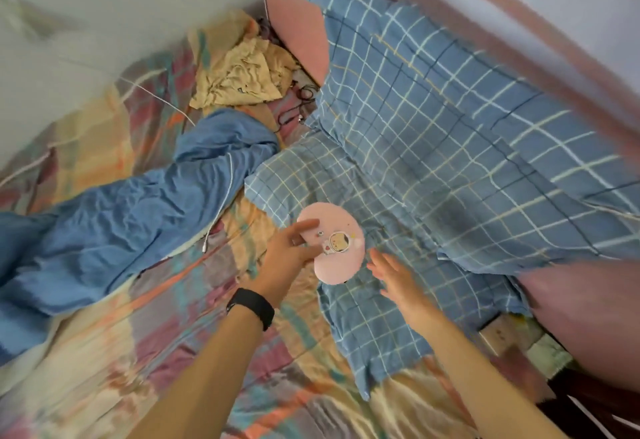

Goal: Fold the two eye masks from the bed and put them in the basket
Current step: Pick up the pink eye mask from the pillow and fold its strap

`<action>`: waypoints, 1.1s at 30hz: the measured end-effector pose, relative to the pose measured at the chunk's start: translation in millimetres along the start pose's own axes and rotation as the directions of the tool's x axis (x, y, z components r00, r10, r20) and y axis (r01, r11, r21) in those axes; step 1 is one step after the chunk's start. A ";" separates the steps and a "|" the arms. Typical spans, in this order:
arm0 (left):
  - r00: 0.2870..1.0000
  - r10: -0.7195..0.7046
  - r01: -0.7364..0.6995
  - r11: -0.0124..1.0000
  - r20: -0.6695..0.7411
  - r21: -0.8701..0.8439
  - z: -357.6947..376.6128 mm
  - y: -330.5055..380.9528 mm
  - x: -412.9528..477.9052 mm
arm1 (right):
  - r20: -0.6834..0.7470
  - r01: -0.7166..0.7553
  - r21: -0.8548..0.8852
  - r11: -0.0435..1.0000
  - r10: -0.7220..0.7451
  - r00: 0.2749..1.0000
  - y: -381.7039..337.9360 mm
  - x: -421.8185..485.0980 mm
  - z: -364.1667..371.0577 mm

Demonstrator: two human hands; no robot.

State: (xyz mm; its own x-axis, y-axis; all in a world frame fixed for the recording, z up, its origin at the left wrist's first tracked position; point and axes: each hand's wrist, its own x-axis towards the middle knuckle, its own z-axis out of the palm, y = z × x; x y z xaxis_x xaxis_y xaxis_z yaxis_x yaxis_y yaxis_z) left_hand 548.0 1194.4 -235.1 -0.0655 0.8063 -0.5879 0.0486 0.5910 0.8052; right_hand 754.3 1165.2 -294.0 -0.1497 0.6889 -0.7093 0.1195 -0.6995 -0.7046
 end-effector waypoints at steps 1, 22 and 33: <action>1.000 -0.015 0.016 0.999 0.027 -0.040 -4.8 1.1 -18.6 | 0.017 0.012 0.119 0.993 -0.014 1.000 -2.1 -24.1 8.6; 0.932 0.358 -0.311 0.868 -0.054 0.387 -170.8 -104.6 -388.4 | 0.055 0.525 -0.257 0.812 -0.530 0.846 61.9 -332.7 228.8; 0.887 0.346 -0.316 0.938 -0.307 0.145 -251.1 -143.1 -487.4 | 0.244 0.677 -0.376 0.633 -0.637 0.731 91.6 -394.9 324.0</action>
State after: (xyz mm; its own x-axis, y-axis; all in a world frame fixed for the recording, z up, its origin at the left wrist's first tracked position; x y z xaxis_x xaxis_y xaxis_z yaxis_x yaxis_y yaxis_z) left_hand 322.8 710.8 -44.2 -0.3473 0.9119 -0.2185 0.2110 0.3031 0.9293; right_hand 506.4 767.5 -71.2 -0.4253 0.9027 -0.0647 0.3435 0.0949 -0.9344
